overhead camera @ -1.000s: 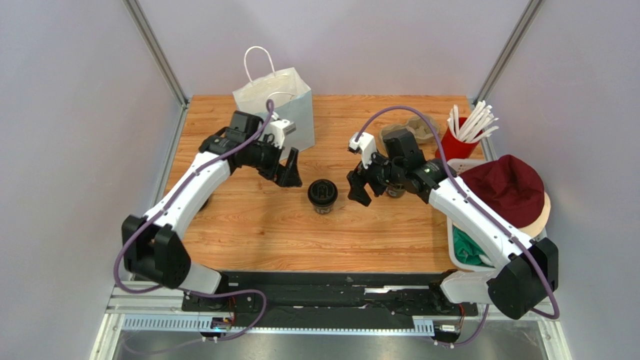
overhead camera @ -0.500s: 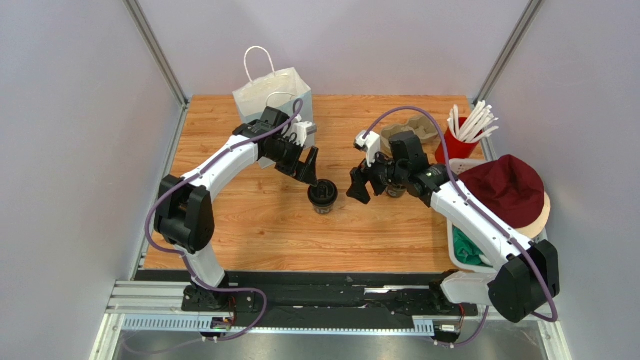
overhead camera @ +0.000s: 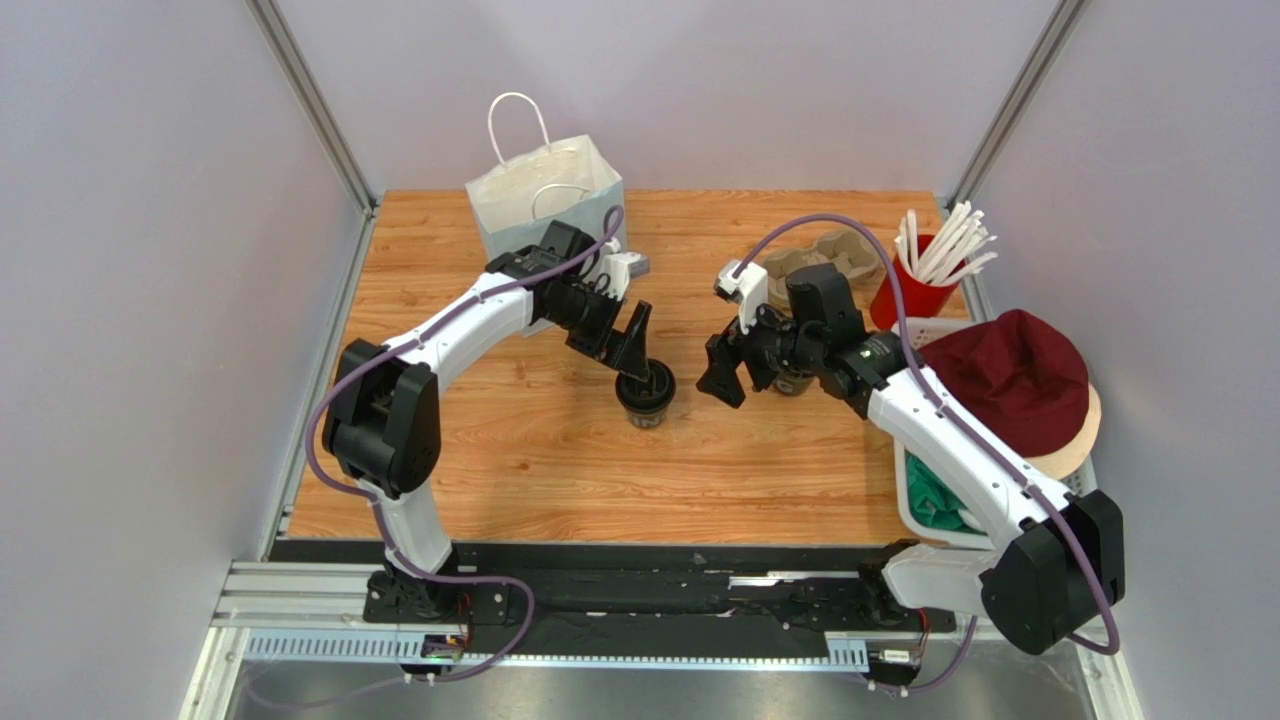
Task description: Pack the takeout coffee
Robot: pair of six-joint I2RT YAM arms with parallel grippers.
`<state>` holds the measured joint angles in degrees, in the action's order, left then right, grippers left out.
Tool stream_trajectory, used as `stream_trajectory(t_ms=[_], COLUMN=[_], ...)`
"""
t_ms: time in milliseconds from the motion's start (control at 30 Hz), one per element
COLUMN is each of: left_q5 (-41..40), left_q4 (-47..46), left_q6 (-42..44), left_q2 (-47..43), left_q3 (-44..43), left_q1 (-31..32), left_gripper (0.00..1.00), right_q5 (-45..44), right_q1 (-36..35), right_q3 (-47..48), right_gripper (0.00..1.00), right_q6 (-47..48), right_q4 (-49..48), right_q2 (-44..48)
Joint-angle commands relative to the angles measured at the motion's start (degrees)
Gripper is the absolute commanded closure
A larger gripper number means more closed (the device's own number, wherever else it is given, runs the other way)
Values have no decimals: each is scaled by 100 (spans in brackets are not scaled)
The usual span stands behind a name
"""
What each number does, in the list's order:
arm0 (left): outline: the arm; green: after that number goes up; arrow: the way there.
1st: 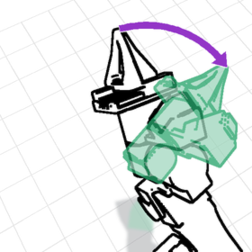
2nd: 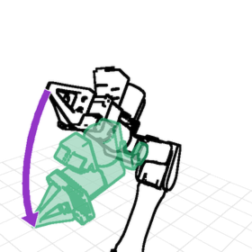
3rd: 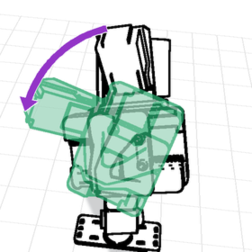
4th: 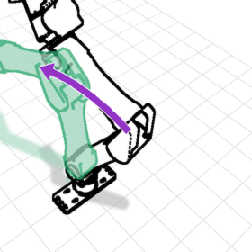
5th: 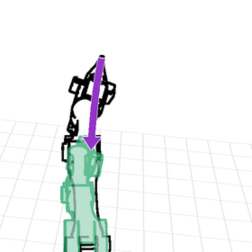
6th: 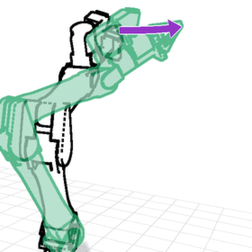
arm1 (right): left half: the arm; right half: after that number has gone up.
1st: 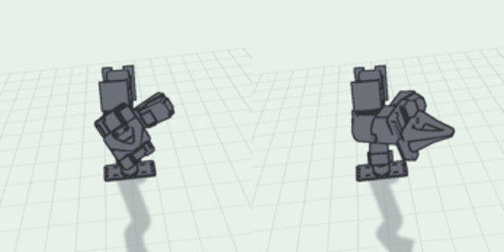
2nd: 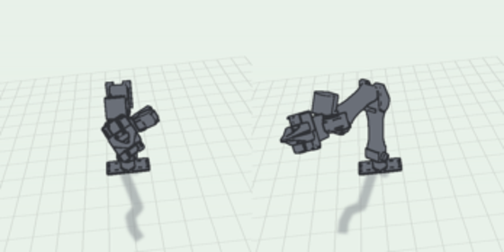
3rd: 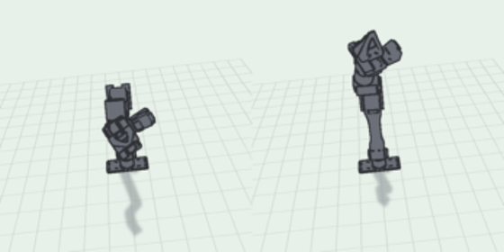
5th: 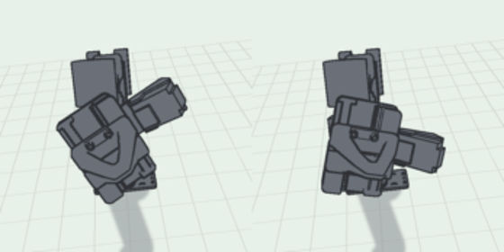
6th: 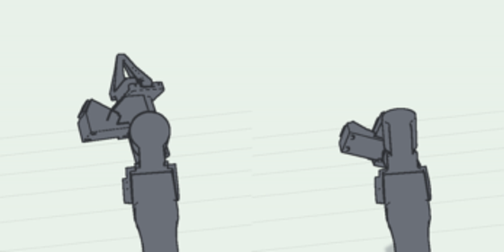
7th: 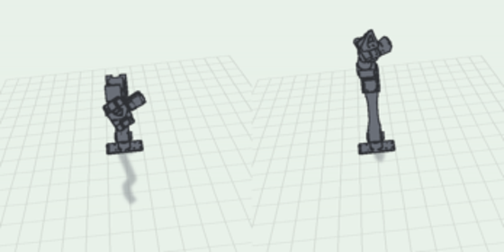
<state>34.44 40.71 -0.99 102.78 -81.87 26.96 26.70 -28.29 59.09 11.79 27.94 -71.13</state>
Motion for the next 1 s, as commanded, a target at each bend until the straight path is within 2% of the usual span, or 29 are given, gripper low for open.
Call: stream_trajectory(t_ms=[0, 367, 967], left_q5=[72, -60, -139], left_q4=[-212, -292, -274], left_q6=[-59, 11, 64], left_q2=[31, -267, -268], left_q3=[-49, 136, 171], left_q1=[28, 81, 152], left_gripper=[1, 1, 1], right_q5=[99, 160, 134], right_q1=[52, 78, 105], right_q3=[-29, -47, -126], right_gripper=[21, 21, 21], right_q6=[-10, 16, 51], right_q4=[-290, -290, -333], right_q2=[231, 302, 363])
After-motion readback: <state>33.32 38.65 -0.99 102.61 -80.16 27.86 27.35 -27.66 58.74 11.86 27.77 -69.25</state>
